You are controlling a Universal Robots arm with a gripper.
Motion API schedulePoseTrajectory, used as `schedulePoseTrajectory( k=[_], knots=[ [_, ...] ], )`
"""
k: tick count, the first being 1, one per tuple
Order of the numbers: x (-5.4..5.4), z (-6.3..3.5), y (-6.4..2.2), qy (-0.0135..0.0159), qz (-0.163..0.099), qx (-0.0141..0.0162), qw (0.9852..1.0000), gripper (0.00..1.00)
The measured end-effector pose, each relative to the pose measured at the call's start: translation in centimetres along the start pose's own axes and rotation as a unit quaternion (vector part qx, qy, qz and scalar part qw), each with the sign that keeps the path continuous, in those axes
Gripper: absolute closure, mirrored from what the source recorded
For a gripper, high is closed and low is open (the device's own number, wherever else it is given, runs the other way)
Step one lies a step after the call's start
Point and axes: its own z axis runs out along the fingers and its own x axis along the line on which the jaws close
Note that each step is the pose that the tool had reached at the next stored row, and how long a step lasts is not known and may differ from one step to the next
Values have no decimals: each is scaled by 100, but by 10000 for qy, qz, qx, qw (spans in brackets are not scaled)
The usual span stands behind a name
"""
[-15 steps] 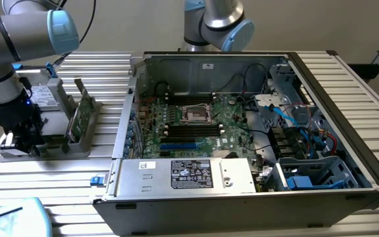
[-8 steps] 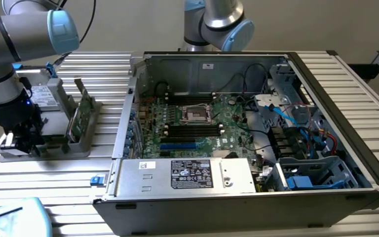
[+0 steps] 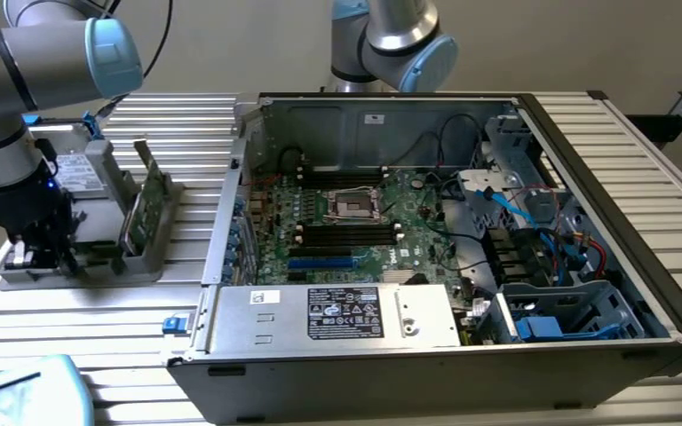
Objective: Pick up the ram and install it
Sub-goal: 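Pick up the ram and move it above insertion slot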
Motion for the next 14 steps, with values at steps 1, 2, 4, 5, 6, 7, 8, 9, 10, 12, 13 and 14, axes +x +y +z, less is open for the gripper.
schedulePoseTrajectory(
  k=[1,2,4,5,6,7,8,9,10,12,13,14],
  knots=[
    [0,0,0,0,0,0,10000,84],
    [0,0,0,0,0,0,10000,86],
    [0,0,0,1,0,0,10000,86],
    [0,0,0,1,0,0,10000,86],
    [0,0,0,1,0,0,10000,86],
    [0,1,0,2,0,0,10000,86],
    [0,1,0,2,0,0,10000,86],
    [0,0,0,2,0,0,10000,86],
    [0,0,0,3,0,0,10000,86],
    [0,1,0,7,1,-1,10000,86],
    [0,1,0,11,1,-2,10000,86],
    [-1,1,0,16,2,-2,10000,86]
  ],
)
